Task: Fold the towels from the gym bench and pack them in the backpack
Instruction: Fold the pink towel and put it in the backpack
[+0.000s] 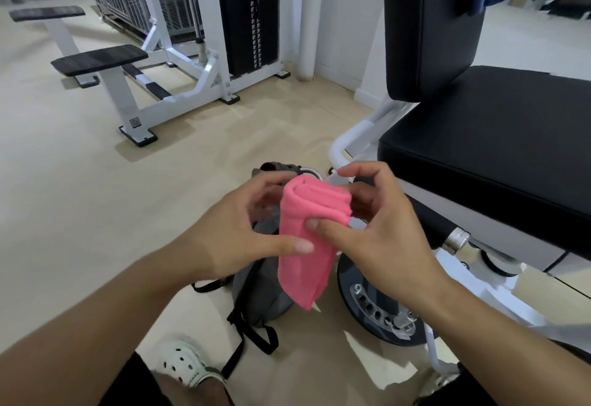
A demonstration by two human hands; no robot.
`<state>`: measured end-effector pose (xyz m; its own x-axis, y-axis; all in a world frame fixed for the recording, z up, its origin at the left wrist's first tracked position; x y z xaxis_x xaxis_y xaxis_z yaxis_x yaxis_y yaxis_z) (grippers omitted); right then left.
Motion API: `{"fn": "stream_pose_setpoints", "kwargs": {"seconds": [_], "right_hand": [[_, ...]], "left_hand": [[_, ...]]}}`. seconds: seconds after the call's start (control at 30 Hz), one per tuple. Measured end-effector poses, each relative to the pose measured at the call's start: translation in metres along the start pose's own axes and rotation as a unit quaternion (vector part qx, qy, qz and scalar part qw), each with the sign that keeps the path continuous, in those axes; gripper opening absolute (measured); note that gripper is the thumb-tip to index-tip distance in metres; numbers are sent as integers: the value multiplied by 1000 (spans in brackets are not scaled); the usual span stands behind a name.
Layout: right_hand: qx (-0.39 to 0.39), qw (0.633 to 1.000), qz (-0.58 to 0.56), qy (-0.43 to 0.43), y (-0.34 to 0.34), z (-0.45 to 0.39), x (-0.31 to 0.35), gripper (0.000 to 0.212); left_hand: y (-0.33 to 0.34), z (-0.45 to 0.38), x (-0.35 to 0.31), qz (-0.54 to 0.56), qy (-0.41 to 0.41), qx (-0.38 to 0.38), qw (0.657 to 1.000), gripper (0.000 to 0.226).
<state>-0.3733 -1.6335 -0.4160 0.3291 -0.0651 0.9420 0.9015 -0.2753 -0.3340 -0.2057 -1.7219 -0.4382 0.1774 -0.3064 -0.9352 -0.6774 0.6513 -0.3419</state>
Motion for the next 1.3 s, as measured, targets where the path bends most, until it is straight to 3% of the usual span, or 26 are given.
{"fn": "stream_pose_setpoints", "kwargs": {"seconds": [0.1, 0.2, 0.27, 0.37, 0.47, 0.6, 0.67, 0.87, 0.97, 1.1, 1.3], "right_hand": [[-6, 1000, -22, -4, 7, 1, -1, 70], [-9, 998, -62, 1, 12, -1, -9, 76], [46, 999, -12, 13, 23, 1, -16, 84], [112, 992, 49, 2, 39, 2, -25, 74], [103, 990, 90, 16, 42, -6, -35, 67], [82, 987, 133, 45, 40, -20, -50, 53], [76, 980, 172, 64, 38, -27, -57, 53], [147, 900, 394, 116, 39, -31, -82, 59], [157, 882, 427, 124, 37, -35, -92, 58], [145, 885, 426, 117, 31, -41, -98, 56], [81, 913, 387, 94, 17, -60, -102, 57]], "left_hand": [[16, 3, -4, 14, -10, -52, 999, 60], [16, 2, 5, 53, -51, -107, 992, 55], [16, 1, 11, 128, -83, -136, 979, 58], [20, -3, 14, 203, -132, -115, 963, 44], [16, -9, 20, 199, -162, -98, 962, 34], [13, -24, 39, 167, -203, -69, 962, 44], [10, -37, 56, 159, -229, -92, 956, 50], [-4, -82, 101, 22, -263, -160, 951, 12], [-6, -105, 116, -65, -264, -153, 950, 56], [-9, -114, 142, -172, -311, -113, 928, 88], [-19, -96, 153, -118, -374, -45, 919, 62]]}}
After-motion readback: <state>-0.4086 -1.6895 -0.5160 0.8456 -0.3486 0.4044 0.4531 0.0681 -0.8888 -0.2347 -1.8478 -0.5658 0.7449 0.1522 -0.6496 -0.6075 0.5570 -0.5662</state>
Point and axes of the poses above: each hand's wrist, its own z-axis away from the middle knuckle, its own y-axis out of the palm, x = y × z, the point moved 5 cm from there along -z, towards the middle knuckle, and after that the axes turned 7 degrees about y, right-handed, at the moved point
